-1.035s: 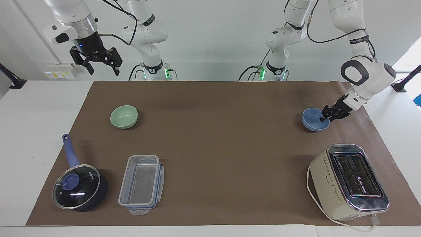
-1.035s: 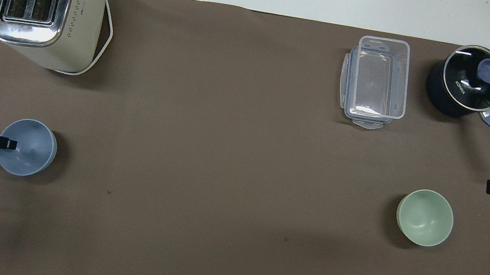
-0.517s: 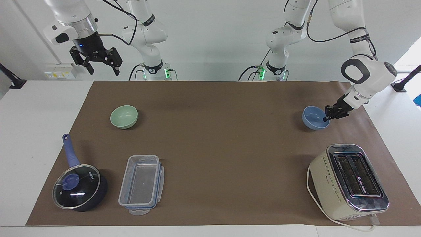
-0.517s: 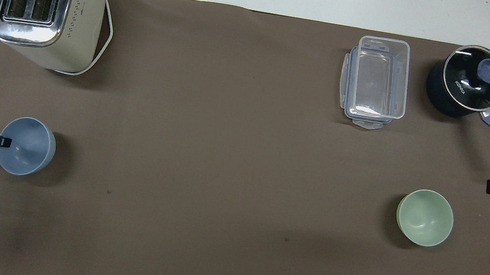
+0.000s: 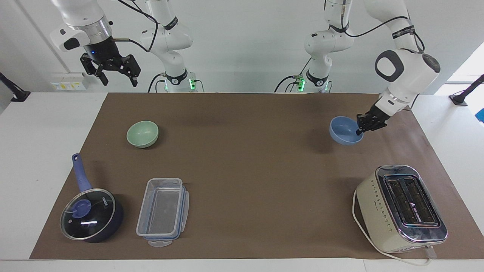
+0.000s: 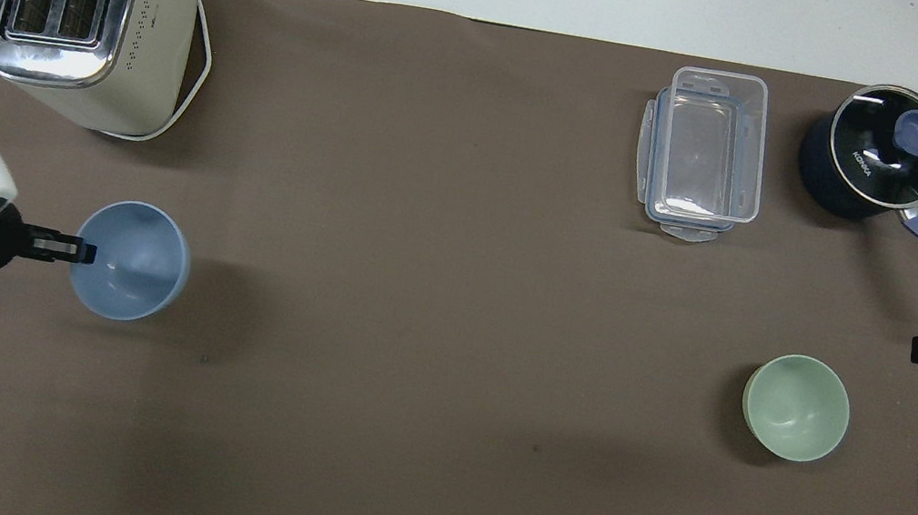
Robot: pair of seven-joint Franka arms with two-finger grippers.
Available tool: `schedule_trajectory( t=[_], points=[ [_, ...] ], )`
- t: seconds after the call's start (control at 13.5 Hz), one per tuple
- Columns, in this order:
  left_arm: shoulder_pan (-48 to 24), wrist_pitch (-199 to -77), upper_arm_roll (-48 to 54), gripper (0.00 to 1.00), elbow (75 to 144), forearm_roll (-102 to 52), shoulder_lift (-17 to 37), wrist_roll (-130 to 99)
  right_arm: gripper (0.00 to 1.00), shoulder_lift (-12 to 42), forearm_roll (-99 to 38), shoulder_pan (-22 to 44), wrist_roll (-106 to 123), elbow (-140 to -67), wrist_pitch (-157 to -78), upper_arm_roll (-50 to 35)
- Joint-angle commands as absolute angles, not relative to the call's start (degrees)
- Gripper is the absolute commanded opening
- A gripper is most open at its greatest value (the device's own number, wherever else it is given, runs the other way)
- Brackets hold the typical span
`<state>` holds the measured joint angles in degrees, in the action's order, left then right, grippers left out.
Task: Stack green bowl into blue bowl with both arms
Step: 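Slide the blue bowl with the left gripper toward the table center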
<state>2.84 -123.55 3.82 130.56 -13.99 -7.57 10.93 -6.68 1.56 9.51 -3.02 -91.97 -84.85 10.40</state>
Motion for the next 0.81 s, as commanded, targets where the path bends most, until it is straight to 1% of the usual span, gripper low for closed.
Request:
schedule_trajectory(
  t=[0.0, 0.22, 0.37, 0.59, 0.74],
  points=[
    [-5.94, -126.02, 3.07, 0.0, 131.31, -11.07, -7.13, -0.58, 1.0, -8.0, 1.67, 9.32, -2.55, -93.43, -85.08, 10.37],
    [-20.87, -135.41, 2.99, 0.0, 131.31, -10.46, -1.77, -17.78, 1.0, -8.0, 1.67, 9.23, -2.46, -93.43, -84.64, 10.37],
    [-25.73, -137.1, 3.08, 0.0, 131.05, -10.37, -0.27, -22.31, 1.0, -8.0, 1.67, 9.32, -2.46, -93.43, -84.64, 10.37],
    [-34.07, -143.15, 3.08, 0.0, 130.87, -10.46, 4.03, -29.15, 1.0, -8.0, 1.67, 9.23, -2.64, -93.43, -84.73, 10.46],
    [-37.43, -145.98, 3.16, 0.0, 130.78, -10.46, 5.97, -31.72, 1.0, -8.0, 1.76, 9.23, -2.37, -93.43, -84.9, 10.46]
  ],
)
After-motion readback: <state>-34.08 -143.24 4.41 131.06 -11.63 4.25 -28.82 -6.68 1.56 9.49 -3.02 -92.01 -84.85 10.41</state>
